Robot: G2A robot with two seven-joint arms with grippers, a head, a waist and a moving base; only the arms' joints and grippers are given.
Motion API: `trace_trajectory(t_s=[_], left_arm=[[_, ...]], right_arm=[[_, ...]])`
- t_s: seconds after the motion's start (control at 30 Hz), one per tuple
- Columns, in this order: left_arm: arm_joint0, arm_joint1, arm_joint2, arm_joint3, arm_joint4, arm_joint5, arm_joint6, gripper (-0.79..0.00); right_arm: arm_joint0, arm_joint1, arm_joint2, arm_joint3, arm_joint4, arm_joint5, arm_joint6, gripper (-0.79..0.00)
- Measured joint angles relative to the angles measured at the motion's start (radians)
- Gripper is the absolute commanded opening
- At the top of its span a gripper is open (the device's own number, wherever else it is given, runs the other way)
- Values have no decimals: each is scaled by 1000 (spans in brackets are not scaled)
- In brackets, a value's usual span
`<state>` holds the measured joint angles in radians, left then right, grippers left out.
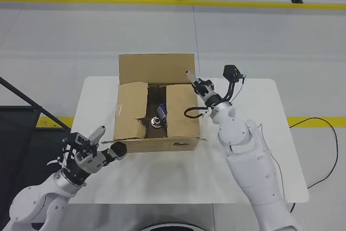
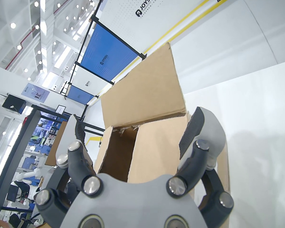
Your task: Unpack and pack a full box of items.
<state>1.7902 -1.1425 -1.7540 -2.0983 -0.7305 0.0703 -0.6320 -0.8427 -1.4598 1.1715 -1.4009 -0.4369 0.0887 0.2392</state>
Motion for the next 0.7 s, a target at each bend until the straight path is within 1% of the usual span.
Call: trace_trajectory(t_s=[0.1,0.37,0.57,0.7], left_arm=[[-30,-3,31,15,9,-3,50,0],[-117,-12,115,62,44,-5,183,0],[-168,-16,155,91,56,1,221,0],[-185,-18,165,108,55,-2,231,0]], right_arm=[[43,-4,-3,73,1,-34,-19,0],[173,-29,-59,263,-30,-73,-100,0],[175,-29,-59,266,-31,-72,-100,0],[173,-29,-58,265,-31,-72,-101,0]])
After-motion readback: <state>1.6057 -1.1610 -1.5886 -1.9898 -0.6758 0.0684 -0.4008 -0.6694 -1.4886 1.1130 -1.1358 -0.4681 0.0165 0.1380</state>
